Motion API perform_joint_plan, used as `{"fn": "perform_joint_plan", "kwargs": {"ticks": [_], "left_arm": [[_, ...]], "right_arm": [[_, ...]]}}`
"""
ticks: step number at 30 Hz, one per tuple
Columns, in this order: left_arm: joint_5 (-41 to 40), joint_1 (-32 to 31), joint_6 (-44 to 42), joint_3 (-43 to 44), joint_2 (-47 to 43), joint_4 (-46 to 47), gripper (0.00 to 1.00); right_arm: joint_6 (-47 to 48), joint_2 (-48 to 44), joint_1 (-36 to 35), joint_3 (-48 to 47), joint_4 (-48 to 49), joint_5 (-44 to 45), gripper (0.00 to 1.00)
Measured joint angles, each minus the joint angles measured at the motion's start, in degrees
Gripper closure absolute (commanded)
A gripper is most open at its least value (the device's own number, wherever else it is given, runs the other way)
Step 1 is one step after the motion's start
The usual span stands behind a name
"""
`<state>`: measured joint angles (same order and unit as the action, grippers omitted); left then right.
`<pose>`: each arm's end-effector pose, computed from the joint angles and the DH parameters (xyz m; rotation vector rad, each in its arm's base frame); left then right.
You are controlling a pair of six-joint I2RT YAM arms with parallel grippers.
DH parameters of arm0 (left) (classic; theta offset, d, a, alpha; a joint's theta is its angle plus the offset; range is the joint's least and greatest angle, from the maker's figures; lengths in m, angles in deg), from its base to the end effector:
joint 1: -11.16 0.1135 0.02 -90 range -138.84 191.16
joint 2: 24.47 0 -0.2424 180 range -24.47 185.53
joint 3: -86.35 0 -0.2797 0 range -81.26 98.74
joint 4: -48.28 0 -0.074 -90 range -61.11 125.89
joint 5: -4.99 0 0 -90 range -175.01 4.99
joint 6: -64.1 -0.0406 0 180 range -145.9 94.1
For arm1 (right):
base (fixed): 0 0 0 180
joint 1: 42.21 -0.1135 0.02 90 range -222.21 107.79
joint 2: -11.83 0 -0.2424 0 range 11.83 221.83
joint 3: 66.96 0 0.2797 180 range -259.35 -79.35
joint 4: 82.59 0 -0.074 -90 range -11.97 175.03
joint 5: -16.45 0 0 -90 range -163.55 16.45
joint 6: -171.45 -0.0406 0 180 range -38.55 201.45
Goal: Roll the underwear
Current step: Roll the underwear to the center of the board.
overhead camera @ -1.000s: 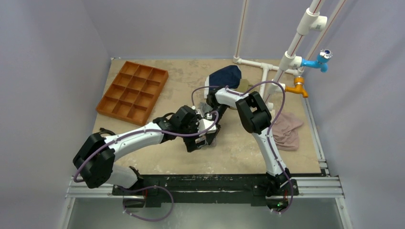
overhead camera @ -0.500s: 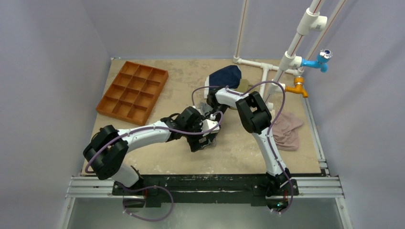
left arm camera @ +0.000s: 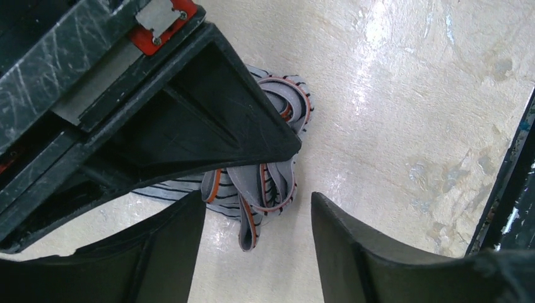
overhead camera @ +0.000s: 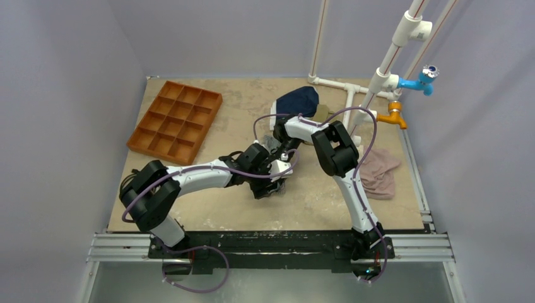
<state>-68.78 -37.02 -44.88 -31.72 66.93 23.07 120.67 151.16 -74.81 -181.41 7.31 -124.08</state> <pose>0.2148 -0.2570 0.1260 1.5125 2.0681 -0.5586 0.3331 0.2502 0.0633 1.2581 -2.1843 -1.2133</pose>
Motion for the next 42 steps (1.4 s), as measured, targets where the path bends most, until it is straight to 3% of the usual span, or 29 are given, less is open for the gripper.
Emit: {"fn": "perform_joint_plan", "kwargs": {"ticks": [12,17,20,28,42], "left_arm": [[1.4,-0.2,-0.1,2.7,3.1,-0.8,0.69],[2.0,-0.2,0.0,3.8,4.3,-1.8,0.99],[2.4,-0.2,0.0,4.4,4.5,-2.6,1.00],[4.2,0.1,0.0,5.6,5.2,-4.8,1.00],[7.4,0.9,1.1,7.6,7.3,-5.1,1.00]], "right_arm": [[0.0,0.0,0.0,0.0,0.0,0.0,0.90],[0.0,0.0,0.0,0.0,-0.1,0.0,0.88],[0.0,0.0,0.0,0.0,-0.2,0.0,0.82],[-0.2,-0.2,0.4,0.0,-1.9,-1.4,0.52],[-0.2,-5.8,3.7,0.8,0.7,6.2,0.51]]}}
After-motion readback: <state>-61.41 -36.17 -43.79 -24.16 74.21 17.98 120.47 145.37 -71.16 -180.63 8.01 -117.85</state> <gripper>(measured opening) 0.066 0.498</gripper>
